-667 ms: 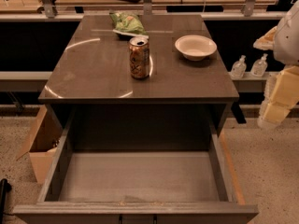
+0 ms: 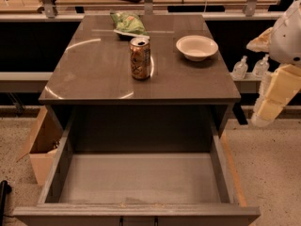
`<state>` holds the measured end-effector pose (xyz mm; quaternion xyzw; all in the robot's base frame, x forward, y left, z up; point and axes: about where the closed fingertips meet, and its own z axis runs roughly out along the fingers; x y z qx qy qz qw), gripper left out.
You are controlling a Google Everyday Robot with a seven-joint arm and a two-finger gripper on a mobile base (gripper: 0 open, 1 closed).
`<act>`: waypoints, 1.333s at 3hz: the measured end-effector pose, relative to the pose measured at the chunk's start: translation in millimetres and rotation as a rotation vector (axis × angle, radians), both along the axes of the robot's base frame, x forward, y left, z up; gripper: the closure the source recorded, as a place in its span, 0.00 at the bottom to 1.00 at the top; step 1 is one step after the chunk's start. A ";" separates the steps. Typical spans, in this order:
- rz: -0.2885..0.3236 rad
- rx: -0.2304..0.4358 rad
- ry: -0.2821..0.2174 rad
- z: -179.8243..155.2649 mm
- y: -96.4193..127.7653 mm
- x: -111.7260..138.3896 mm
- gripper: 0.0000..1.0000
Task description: Place orange can into top drawer
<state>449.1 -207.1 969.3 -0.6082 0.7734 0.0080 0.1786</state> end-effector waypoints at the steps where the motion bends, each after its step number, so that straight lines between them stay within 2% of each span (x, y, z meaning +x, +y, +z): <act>1: 0.069 0.201 0.016 -21.6 31.9 31.1 0.00; 2: 0.119 0.381 -0.066 -32.9 71.2 76.4 0.00; 3: 0.125 0.452 -0.199 -27.0 93.8 109.7 0.00; 4: 0.102 0.463 -0.262 -17.1 95.4 124.5 0.00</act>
Offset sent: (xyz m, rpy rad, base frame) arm 0.1156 0.0950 -0.0394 0.5373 -0.1235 0.1434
